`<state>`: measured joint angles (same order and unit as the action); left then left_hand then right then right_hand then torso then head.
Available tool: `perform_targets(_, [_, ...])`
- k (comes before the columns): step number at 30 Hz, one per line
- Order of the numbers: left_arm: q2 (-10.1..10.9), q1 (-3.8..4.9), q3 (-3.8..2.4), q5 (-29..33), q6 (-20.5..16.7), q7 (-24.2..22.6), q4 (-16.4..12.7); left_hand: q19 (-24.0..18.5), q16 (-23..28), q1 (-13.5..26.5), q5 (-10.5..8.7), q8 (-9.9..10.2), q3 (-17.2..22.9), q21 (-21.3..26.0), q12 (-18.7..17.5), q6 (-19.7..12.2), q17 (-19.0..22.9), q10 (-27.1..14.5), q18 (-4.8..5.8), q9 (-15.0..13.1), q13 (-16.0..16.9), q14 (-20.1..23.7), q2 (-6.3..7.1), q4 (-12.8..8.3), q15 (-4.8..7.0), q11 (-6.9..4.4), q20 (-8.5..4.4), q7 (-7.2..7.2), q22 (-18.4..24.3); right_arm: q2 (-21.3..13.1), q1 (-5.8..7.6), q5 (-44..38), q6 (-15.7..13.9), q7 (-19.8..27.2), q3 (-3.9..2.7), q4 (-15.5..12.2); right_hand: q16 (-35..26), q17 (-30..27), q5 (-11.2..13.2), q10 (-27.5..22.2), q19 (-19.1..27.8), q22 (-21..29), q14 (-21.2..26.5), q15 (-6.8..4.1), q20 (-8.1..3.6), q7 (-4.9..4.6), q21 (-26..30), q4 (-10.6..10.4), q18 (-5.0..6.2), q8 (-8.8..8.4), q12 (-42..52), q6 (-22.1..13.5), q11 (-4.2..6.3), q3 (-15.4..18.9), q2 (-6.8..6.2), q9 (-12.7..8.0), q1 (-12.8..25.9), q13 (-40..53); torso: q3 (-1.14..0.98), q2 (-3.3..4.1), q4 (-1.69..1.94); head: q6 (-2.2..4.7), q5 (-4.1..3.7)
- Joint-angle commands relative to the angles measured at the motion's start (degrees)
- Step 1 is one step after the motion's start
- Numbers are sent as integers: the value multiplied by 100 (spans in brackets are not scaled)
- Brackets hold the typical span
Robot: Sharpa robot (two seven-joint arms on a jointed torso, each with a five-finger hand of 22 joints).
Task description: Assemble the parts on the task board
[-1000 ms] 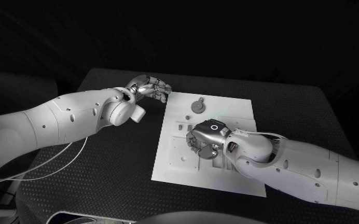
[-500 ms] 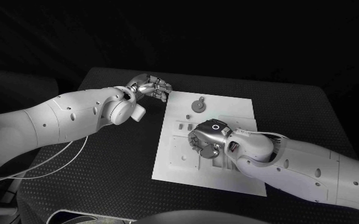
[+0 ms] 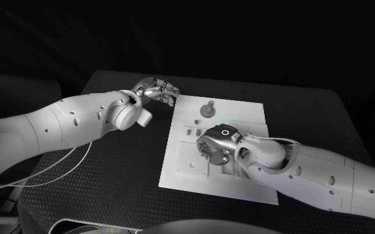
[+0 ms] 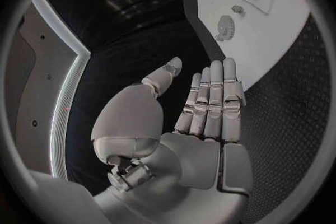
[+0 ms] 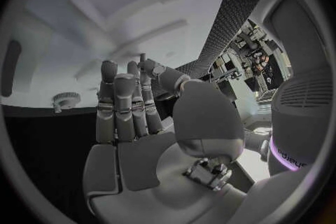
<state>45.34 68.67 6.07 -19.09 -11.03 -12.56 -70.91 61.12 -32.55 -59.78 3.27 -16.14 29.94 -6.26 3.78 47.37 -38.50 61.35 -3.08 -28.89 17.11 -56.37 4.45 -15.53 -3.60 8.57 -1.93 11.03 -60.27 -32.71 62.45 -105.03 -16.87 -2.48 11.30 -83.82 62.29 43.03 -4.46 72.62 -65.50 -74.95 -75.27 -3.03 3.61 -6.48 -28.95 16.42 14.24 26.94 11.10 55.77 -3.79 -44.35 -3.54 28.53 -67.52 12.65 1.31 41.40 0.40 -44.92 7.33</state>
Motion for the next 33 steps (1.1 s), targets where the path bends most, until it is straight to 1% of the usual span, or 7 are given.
perform_targets(1, [-7, 10, -5, 39, 57, -51, -20, 44, 35, 44, -12, -27, -20, 31, 18, 10, -7, 29, -68, 7, -8, -13, 2, 13, -16, 21, 0, -6, 9, 20, -10, -90, 241, -32, 25, 22, 30, -6, -13, 202, 17, -145, 79, -123, -34, 1, -30, 2, 76, 5, 35, -16, 166, -30, 50, 3, -5, 381, 4, 1, 4, -10, 3])
perform_targets(10, [-11, 16, -5, 39, 87, -34, -23, 43, 42, 44, -12, -28, -20, 36, 17, 9, -12, 29, -68, 8, -10, -12, 2, 14, -17, 21, 0, -6, 10, 66, -10, -17, 481, 42, 137, 31, 35, -10, -12, 202, 25, -144, 81, -121, -33, -1, -42, 2, 76, -1, 29, -18, 165, -27, 51, 16, 4, 394, 2, -1, 4, -32, 6])
perform_targets(21, [-3, 23, -4, 39, 109, -20, -27, 41, 50, 48, -12, -29, -23, 42, 16, 7, -17, 27, -67, 9, -14, -10, 3, 17, -19, 23, 2, -6, 11, 93, -9, 328, 420, 148, 154, 31, 30, -38, -13, 139, 75, -138, 114, -93, -15, -30, -64, -28, 76, -64, -31, -77, 137, -15, 53, 36, 81, 419, 2, 0, -2, -36, 2])
perform_targets(23, [-6, 24, -4, 39, 116, -18, -28, 41, 52, 49, -12, -28, -23, 43, 16, 6, -18, 27, -67, 9, -15, -9, 4, 17, -19, 23, 3, -5, 11, 100, -9, 358, 399, 154, 154, 47, 28, -49, -7, 10, 101, -138, 133, -47, -3, -80, -71, -35, 76, -143, -114, -190, 93, 23, -52, 18, 154, 401, 2, -1, -4, -35, 1])
perform_targets(27, [0, 24, -4, 39, 120, -14, -27, 40, 56, 52, -12, -28, -25, 46, 14, 4, -21, 24, -66, 10, -17, -8, 5, 18, -20, 24, 3, -5, 12, 83, -8, 422, 345, 158, 154, 74, 31, -72, -8, -95, 159, -138, 190, 12, 22, -229, -93, -175, 76, -382, -200, -527, 32, 132, -437, -73, 344, 405, -1, -2, 0, -31, -6])
perform_targets(30, [8, 24, -4, 39, 122, -7, -27, 38, 60, 54, -12, -27, -26, 49, 13, 1, -23, 21, -66, 11, -20, -6, 6, 20, -22, 25, 4, -4, 13, 60, -7, 462, 285, 144, 154, 82, 33, -86, -5, -189, 203, -140, 231, 45, 32, -267, -109, -229, 76, -450, -268, -605, -5, 192, -602, -104, 415, 400, 0, -2, -2, -26, -9])
perform_targets(33, [11, 24, -4, 39, 134, 3, -27, 37, 64, 56, -12, -26, -27, 52, 11, -2, -25, 18, -65, 13, -22, -4, 7, 20, -23, 27, 5, -3, 13, 44, -6, 511, 179, 159, 154, 84, 43, -98, -6, -348, 246, -137, 280, 109, 42, -372, -127, -281, 76, -599, -370, -831, -72, 274, -793, -180, 500, 382, -1, -1, -5, -28, -9])
